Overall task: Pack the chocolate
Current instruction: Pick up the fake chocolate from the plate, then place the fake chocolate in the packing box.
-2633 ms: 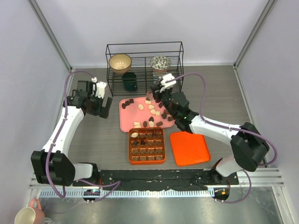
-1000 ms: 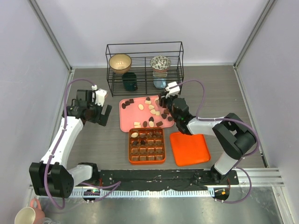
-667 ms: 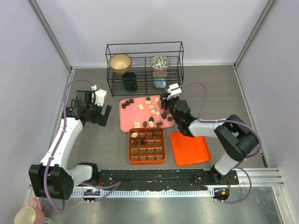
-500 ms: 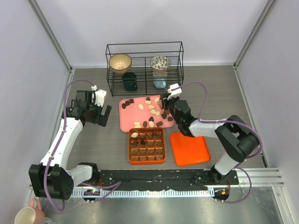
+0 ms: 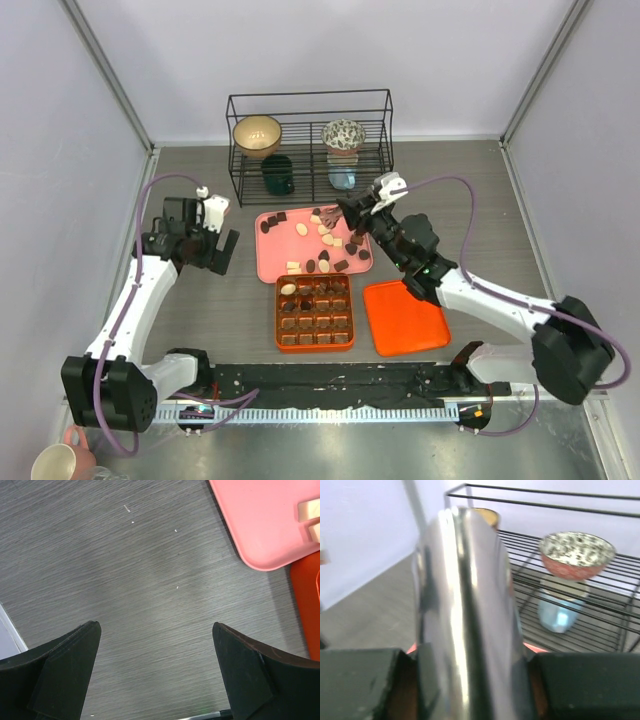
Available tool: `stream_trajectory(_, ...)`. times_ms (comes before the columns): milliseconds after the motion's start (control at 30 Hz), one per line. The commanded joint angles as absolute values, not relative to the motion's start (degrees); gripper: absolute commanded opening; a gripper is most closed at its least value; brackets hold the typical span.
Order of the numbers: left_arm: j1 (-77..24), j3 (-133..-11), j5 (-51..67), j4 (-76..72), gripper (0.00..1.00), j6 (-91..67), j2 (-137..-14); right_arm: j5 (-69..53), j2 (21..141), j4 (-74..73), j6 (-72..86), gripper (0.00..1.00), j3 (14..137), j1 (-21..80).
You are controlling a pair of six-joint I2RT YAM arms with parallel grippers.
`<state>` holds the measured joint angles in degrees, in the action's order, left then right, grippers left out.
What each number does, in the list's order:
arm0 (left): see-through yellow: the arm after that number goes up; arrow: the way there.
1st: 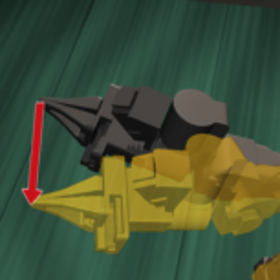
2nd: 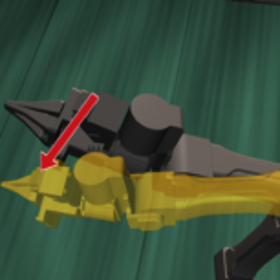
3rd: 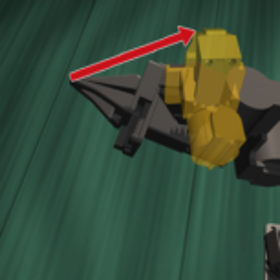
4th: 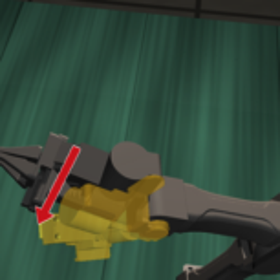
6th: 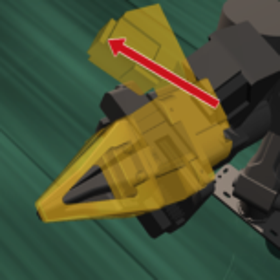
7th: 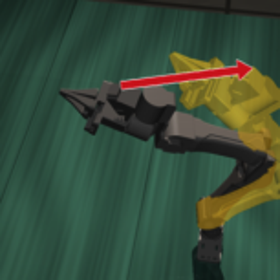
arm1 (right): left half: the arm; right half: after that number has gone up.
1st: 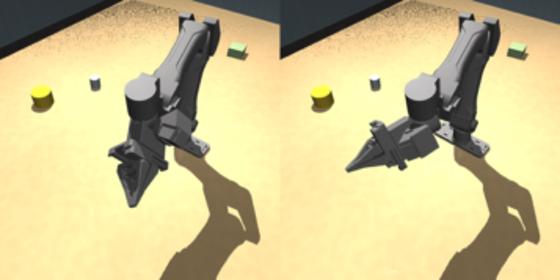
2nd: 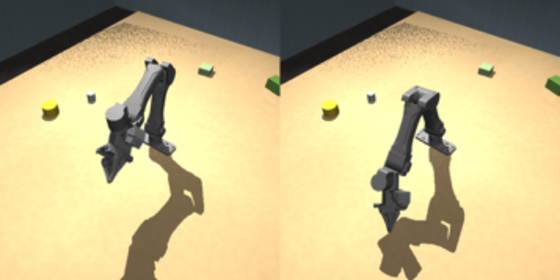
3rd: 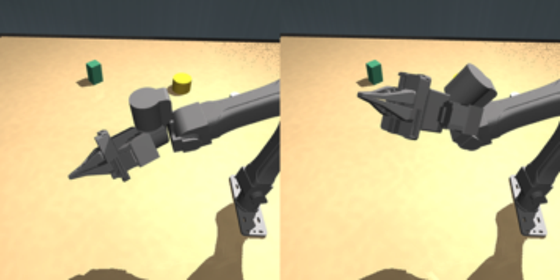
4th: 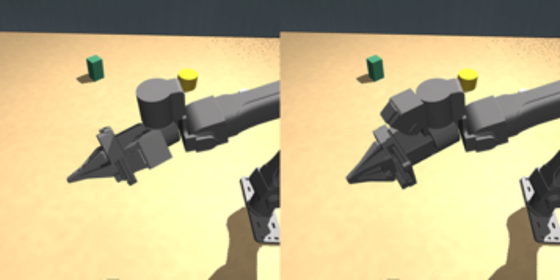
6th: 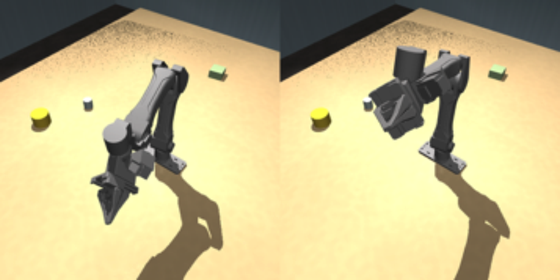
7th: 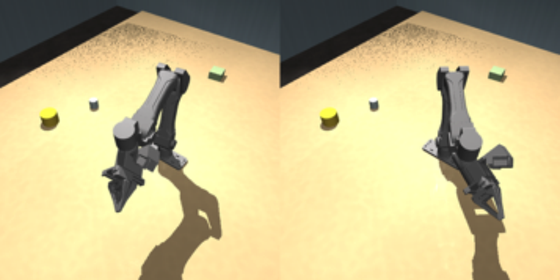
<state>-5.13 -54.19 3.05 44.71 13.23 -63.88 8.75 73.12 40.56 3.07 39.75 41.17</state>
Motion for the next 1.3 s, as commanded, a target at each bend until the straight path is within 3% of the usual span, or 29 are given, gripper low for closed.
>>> stream_trajectory(0,-5.18,-53.61,3.61,43.77,1.0,14.33,-62.93,4.13,66.37,31.56,5.18,0.07,40.96,45.16)
stream_trajectory(233,-5.1,-52.47,2.64,43.33,1.0,14.24,-63.11,5.8,59.6,21.37,5.27,0.07,37.97,54.48)
stream_trajectory(733,-5.1,-46.41,-1.93,43.86,1.0,13.71,-54.93,6.33,57.74,20.13,7.91,0.08,34.72,58.71)
stream_trajectory(1267,-5.1,-46.41,-3.69,43.24,1.0,12.83,-54.32,10.19,58.36,22.59,6.68,0.33,33.31,59.77)
